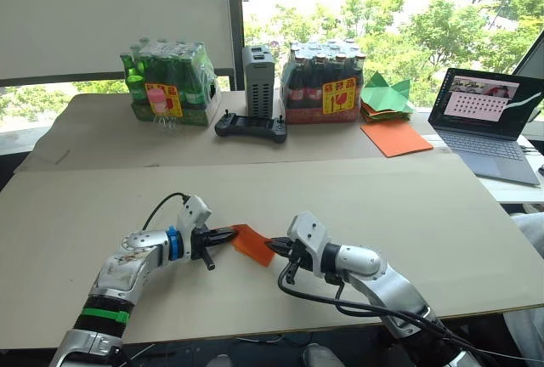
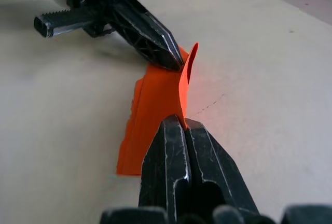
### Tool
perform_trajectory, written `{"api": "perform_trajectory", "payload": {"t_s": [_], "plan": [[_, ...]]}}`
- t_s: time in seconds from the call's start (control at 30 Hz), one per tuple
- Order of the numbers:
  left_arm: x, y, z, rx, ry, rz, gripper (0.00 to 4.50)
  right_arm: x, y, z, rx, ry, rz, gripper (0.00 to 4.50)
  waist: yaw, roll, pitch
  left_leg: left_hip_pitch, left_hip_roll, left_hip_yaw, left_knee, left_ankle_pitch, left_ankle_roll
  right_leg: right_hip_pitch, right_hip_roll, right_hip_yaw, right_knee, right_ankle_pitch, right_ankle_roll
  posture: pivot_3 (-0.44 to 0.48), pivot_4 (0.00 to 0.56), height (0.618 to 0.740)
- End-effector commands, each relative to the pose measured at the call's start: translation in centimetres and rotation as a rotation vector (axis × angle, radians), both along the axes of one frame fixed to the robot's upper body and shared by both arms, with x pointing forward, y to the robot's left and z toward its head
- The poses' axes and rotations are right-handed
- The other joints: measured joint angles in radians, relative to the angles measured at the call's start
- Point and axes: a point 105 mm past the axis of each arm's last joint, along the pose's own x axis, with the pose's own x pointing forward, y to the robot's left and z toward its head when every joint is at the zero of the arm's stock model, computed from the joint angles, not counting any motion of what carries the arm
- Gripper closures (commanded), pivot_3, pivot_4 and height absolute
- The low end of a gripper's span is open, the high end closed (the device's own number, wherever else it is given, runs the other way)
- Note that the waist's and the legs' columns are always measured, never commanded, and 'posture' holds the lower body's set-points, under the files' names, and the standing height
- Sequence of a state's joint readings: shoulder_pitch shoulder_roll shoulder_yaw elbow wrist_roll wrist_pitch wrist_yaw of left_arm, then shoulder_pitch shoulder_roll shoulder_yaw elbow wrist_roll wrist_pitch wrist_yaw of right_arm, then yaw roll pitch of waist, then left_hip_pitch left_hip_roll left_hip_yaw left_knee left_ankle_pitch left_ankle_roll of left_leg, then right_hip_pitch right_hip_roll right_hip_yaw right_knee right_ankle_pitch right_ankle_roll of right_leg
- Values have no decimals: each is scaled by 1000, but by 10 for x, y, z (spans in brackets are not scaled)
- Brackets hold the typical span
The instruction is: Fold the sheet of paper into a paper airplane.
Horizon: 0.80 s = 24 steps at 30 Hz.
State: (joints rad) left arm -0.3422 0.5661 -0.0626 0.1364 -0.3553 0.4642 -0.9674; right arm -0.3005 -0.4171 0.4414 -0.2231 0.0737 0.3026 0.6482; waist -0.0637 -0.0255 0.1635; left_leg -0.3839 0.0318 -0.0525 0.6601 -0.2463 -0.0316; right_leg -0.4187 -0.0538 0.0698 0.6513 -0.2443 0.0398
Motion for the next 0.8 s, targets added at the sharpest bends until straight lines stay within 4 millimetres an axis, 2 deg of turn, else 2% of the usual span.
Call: {"api": "perform_trajectory", "payload": {"t_s": [0.03,0.5,0.63,0.8], "plan": [[-8,13,-22,61,93,43,4500,-7,7,7,-48,-155,101,4464,0,0,0,0,0,0,0,0,0,0,0,0,0,0,0,0,150,740],[-8,19,-20,67,93,62,4500,7,11,-6,-324,-512,266,4464,-6,0,0,3,1,0,0,0,0,1,1,0,0,0,-1,0,150,740],[-7,25,-17,62,91,86,4500,7,9,-18,-455,-606,348,4464,-6,0,0,2,1,0,0,0,0,1,1,0,0,1,-1,0,150,740],[-3,27,-6,20,84,119,4500,9,10,-20,-472,-615,360,4464,-7,0,0,3,1,0,0,0,0,2,1,1,1,1,-1,0,150,740]]}}
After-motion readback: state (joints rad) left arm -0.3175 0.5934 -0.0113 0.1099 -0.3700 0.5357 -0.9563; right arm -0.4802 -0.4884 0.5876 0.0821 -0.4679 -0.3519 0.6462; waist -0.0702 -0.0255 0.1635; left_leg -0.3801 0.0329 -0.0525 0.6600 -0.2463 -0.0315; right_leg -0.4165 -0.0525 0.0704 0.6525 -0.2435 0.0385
